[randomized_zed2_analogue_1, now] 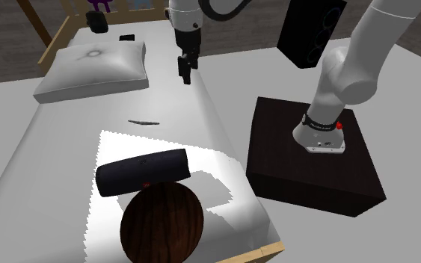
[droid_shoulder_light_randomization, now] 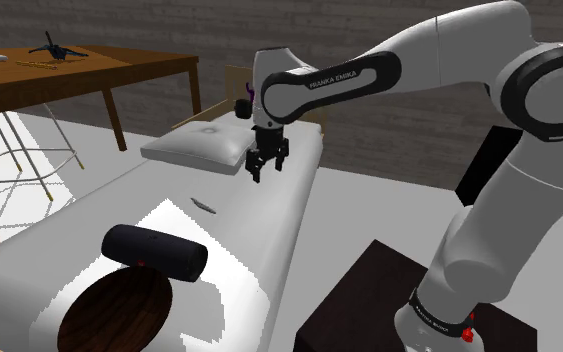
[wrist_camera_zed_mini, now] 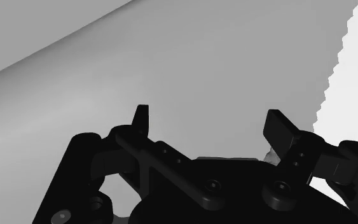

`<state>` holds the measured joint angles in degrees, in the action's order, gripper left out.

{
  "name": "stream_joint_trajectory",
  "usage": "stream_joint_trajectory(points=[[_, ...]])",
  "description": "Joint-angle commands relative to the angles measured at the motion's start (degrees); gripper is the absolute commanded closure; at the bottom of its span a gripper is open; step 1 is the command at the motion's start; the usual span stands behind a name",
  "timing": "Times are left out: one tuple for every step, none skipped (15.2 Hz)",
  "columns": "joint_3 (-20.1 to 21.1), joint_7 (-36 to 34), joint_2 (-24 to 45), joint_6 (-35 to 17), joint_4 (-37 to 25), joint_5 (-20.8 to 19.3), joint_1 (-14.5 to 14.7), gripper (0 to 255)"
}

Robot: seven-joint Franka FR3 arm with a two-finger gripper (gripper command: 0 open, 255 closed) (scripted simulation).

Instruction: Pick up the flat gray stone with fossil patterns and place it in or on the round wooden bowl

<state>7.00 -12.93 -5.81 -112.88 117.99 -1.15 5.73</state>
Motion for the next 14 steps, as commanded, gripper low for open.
stream_joint_trajectory(points=[[0.9, -1.4, 4.3, -1.3, -3.0, -0.5, 0.6, 0], [1.2, -2.0, 6.4, -1.5, -4.9, -0.8, 0.9, 0], [1.5, -2.5, 8.6, -1.6, -6.9, -1.2, 1.2, 0], [1.8, -3.1, 10.8, -1.7, -8.9, -1.5, 1.6, 0], [2.0, -3.6, 12.9, -1.6, -11.0, -1.9, 1.9, 0], [2.2, -4.2, 15.1, -1.6, -13.2, -2.3, 2.3, 0], [2.4, -4.7, 17.4, -1.4, -15.6, -2.7, 2.7, 0], [2.6, -5.2, 19.6, -1.2, -18.0, -3.1, 3.1, 0], [2.7, -5.6, 21.9, -0.9, -20.5, -3.5, 3.6, 0], [2.8, -6.1, 24.2, -0.5, -23.1, -3.9, 4.1, 0], [2.9, -6.5, 26.6, 0.0, -25.9, -4.3, 4.6, 0], [2.9, -6.9, 29.0, 0.5, -28.8, -4.7, 5.1, 0], [3.0, -7.2, 31.5, 1.2, -31.9, -5.1, 5.7, 0], [3.0, -7.5, 34.0, 2.0, -35.2, -5.5, 6.3, 0]])
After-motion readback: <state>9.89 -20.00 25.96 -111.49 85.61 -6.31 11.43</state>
